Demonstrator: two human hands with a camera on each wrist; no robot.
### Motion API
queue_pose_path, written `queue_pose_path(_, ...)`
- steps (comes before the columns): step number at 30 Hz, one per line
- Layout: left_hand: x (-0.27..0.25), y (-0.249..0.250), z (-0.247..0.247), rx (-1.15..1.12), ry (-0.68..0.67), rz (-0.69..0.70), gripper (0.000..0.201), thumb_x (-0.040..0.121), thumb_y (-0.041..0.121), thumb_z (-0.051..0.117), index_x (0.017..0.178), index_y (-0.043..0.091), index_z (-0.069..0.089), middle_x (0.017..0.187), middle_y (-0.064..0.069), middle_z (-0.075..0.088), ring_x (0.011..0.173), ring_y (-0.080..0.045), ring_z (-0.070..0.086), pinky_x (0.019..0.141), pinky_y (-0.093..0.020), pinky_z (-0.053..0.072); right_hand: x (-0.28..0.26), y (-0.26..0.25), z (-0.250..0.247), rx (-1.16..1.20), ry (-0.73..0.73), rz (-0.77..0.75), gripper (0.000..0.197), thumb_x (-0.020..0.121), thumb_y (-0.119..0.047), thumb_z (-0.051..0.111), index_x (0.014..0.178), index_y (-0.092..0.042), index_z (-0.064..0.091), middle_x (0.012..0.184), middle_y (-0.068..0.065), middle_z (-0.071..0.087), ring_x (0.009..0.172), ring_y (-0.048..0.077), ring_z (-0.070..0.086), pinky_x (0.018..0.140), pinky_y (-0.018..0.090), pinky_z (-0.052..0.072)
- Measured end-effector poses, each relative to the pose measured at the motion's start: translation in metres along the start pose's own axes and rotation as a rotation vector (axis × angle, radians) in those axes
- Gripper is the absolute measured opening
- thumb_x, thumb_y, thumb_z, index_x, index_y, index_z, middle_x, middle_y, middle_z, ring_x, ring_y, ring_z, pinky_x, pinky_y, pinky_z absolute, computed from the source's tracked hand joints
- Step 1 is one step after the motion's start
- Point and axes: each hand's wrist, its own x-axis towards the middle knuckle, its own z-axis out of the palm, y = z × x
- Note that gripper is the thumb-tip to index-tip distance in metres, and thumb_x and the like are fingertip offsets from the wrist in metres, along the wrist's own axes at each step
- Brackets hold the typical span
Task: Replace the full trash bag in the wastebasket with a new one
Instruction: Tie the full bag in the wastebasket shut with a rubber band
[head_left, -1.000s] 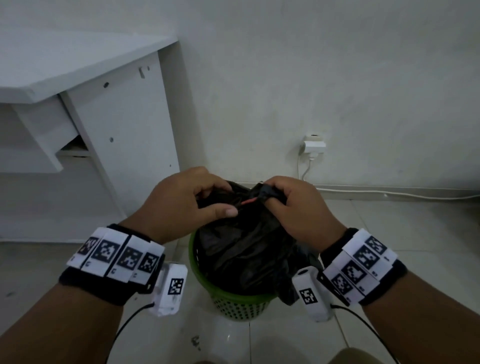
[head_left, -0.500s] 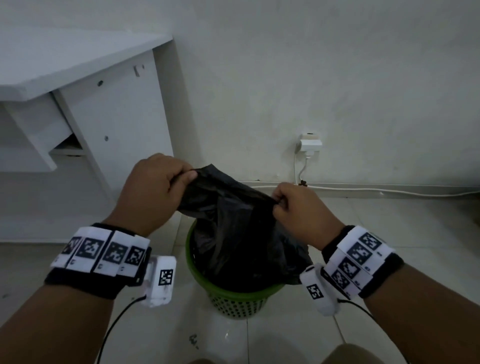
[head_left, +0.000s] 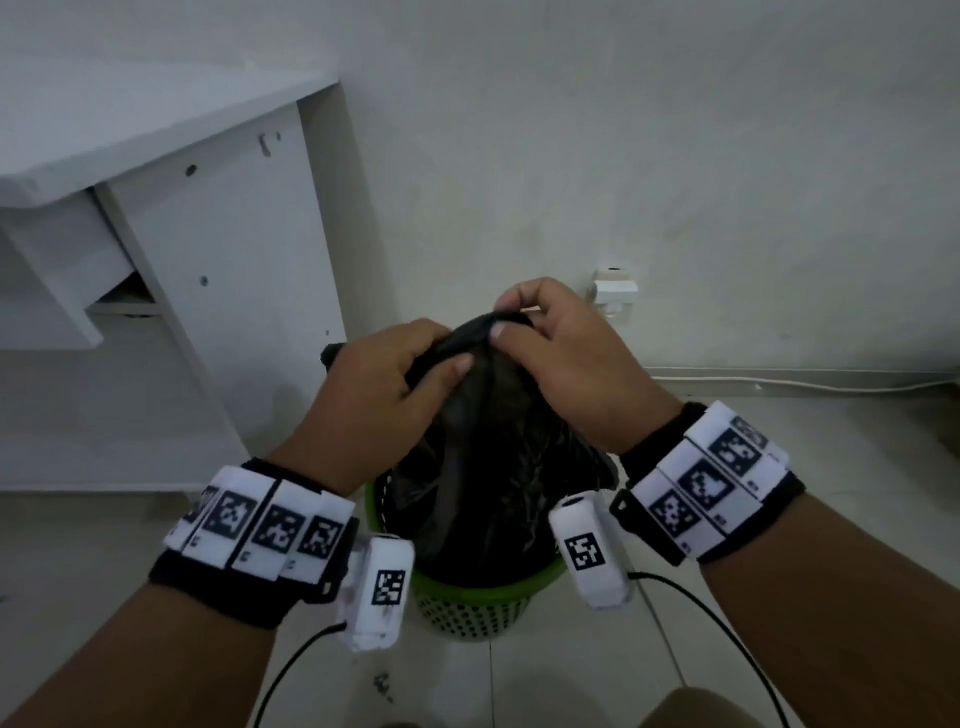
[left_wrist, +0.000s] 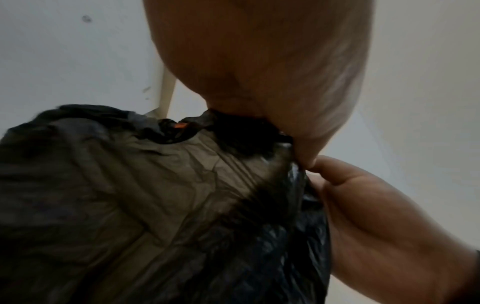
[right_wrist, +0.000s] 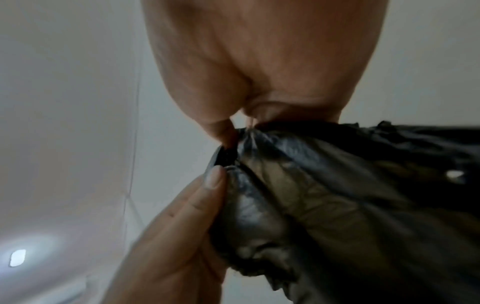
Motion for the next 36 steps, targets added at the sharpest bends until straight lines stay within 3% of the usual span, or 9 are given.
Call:
queue_pose_path(4, -0.007, -0.023, -0.018, -0.093, 0.085, -0.108, 0.03, 0.081, 0.04, 0.078, 0.07, 0.016, 0.065, 0.065, 0.003, 0.065, 0.059, -0.002, 0.059, 0.054, -0.01, 0.042, -0.012, 0.033, -0.018, -0.535, -0.192, -0.098, 0.01, 0.084, -0.021, 0.072, 0.089, -0.02, 0.064, 0.075, -0.008, 0.064, 0.068, 0.007, 0.058, 0.064, 0.02, 0.04)
queue_pose_path(8, -0.01, -0.051, -0.032, 0.043, 0.072, -0.218, 0.031, 0.081, 0.038, 0.078, 0.066, 0.016, 0.063, 0.064, -0.001, 0.064, 0.061, -0.012, 0.059, 0.055, -0.018, 0.043, -0.018, 0.059, -0.028, -0.628, -0.186, 0.009, 0.003, 0.088, -0.019, 0.067, 0.087, -0.018, 0.065, 0.085, -0.003, 0.065, 0.078, 0.012, 0.058, 0.064, 0.019, 0.037)
queue_pose_path(13, -0.009, -0.047, -0.023, 0.29, 0.042, -0.129, 0.033, 0.09, 0.041, 0.058, 0.108, 0.015, 0.068, 0.103, -0.006, 0.067, 0.1, -0.025, 0.06, 0.088, -0.027, 0.041, -0.011, 0.028, -0.028, -0.555, -0.072, -0.117, 0.01, 0.085, -0.025, 0.071, 0.09, -0.018, 0.065, 0.084, -0.006, 0.066, 0.076, 0.006, 0.058, 0.066, 0.008, 0.039)
queue_pose_path(16, -0.004, -0.011, -0.012, 0.105, 0.032, -0.109, 0.049, 0.094, 0.039, 0.047, 0.138, 0.018, 0.051, 0.128, 0.001, 0.06, 0.118, -0.015, 0.052, 0.1, -0.026, 0.037, -0.006, -0.005, -0.018, -0.424, -0.127, -0.238, 0.027, 0.086, -0.02, 0.07, 0.111, -0.018, 0.062, 0.102, -0.007, 0.067, 0.092, 0.003, 0.062, 0.081, 0.009, 0.045)
queue_pose_path(19, -0.001, 0.014, -0.002, -0.14, -0.068, -0.14, 0.033, 0.095, 0.046, 0.05, 0.124, 0.031, 0.056, 0.106, 0.017, 0.066, 0.095, 0.004, 0.061, 0.077, -0.017, 0.049, -0.002, -0.019, -0.012, -0.289, -0.138, -0.261, 0.041, 0.085, -0.015, 0.067, 0.124, -0.019, 0.056, 0.111, -0.006, 0.066, 0.102, 0.004, 0.063, 0.087, 0.017, 0.05)
queue_pose_path(21, -0.003, 0.013, 0.0, -0.165, -0.006, -0.114, 0.028, 0.095, 0.049, 0.056, 0.102, 0.024, 0.067, 0.089, 0.011, 0.069, 0.083, -0.002, 0.065, 0.068, -0.023, 0.051, -0.002, -0.015, -0.013, -0.286, -0.136, -0.223, 0.042, 0.084, -0.018, 0.069, 0.125, -0.021, 0.057, 0.099, -0.006, 0.066, 0.089, 0.003, 0.064, 0.077, 0.016, 0.05)
queue_pose_path(26, -0.02, -0.031, -0.005, -0.065, 0.049, -0.158, 0.034, 0.086, 0.05, 0.068, 0.072, 0.018, 0.069, 0.067, 0.006, 0.068, 0.065, -0.007, 0.064, 0.061, -0.029, 0.052, -0.013, 0.03, -0.028, -0.548, -0.262, -0.093, 0.019, 0.082, -0.035, 0.077, 0.095, -0.025, 0.069, 0.077, -0.014, 0.063, 0.07, -0.003, 0.059, 0.063, 0.01, 0.039)
queue_pose_path(32, -0.039, -0.067, -0.002, 0.156, -0.074, -0.236, 0.033, 0.082, 0.06, 0.063, 0.074, 0.028, 0.066, 0.073, 0.014, 0.066, 0.071, -0.009, 0.063, 0.068, -0.035, 0.055, -0.022, 0.057, -0.04, -0.646, -0.198, -0.02, 0.004, 0.088, -0.017, 0.067, 0.091, -0.02, 0.068, 0.08, -0.015, 0.06, 0.071, -0.001, 0.055, 0.065, 0.018, 0.036)
queue_pose_path(36, -0.035, -0.057, 0.006, 0.256, -0.166, -0.211, 0.032, 0.079, 0.049, 0.051, 0.089, 0.023, 0.067, 0.085, 0.008, 0.059, 0.082, -0.016, 0.057, 0.078, -0.043, 0.053, -0.02, 0.037, -0.035, -0.6, -0.088, -0.195, 0.017, 0.09, -0.013, 0.061, 0.101, -0.021, 0.071, 0.096, -0.007, 0.056, 0.087, 0.001, 0.054, 0.078, 0.005, 0.037)
